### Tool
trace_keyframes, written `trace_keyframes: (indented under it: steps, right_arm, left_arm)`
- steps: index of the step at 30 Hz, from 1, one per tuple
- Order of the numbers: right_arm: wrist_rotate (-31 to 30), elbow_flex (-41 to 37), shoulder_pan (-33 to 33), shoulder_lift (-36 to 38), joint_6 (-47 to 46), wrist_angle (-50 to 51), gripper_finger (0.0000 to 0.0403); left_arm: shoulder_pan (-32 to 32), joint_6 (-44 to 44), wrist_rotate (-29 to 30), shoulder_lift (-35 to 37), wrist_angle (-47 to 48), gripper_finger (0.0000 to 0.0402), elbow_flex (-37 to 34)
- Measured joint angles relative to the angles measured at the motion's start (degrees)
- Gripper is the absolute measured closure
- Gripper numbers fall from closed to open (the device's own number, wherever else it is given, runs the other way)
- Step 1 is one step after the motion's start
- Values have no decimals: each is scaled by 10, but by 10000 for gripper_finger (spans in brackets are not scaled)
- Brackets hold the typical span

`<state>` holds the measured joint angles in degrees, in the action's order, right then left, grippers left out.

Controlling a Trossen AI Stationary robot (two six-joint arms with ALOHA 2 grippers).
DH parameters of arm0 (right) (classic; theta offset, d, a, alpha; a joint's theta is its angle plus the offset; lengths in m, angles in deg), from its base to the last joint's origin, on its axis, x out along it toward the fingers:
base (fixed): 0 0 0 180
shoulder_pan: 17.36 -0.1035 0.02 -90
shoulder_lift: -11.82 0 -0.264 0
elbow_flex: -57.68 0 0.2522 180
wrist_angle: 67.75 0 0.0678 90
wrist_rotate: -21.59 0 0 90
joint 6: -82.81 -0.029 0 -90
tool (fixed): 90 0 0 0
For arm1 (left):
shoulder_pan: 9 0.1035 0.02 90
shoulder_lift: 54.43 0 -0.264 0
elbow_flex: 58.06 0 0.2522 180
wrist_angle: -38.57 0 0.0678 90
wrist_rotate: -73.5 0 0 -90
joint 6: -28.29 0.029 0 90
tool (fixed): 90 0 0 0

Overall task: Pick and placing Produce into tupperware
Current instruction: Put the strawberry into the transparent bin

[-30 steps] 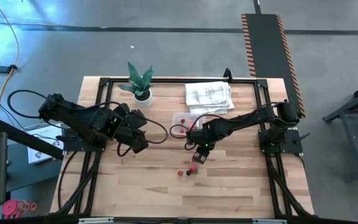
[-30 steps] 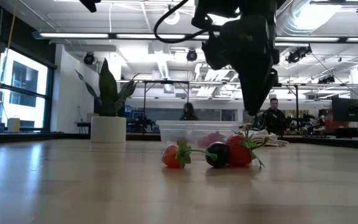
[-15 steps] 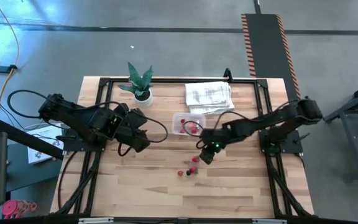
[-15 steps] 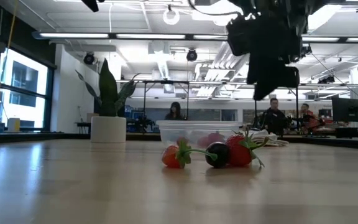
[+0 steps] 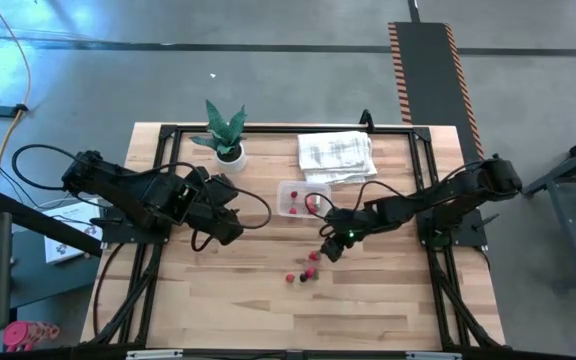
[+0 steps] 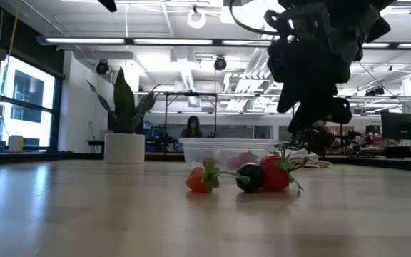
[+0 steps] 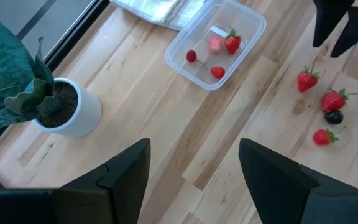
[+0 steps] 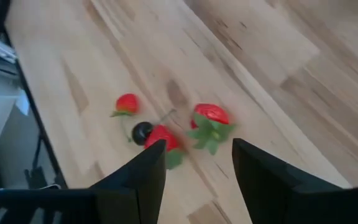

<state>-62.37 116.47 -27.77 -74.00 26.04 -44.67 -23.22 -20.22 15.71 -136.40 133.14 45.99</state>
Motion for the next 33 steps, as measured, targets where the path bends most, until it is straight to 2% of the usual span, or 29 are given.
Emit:
trace_keyframes:
  steps: [6,14,33]
  right_arm:
    - [-14,0,-3,-9,-13,7,229]
    - [-14,0,-16,-55,-27,-36,229]
    - [-28,0,-17,-89,-32,-58,233]
  left_arm:
    - [0,0,0,0,0,167,0]
    - [0,0,0,0,0,167,0]
    - [0,2,4,0,1,167,0]
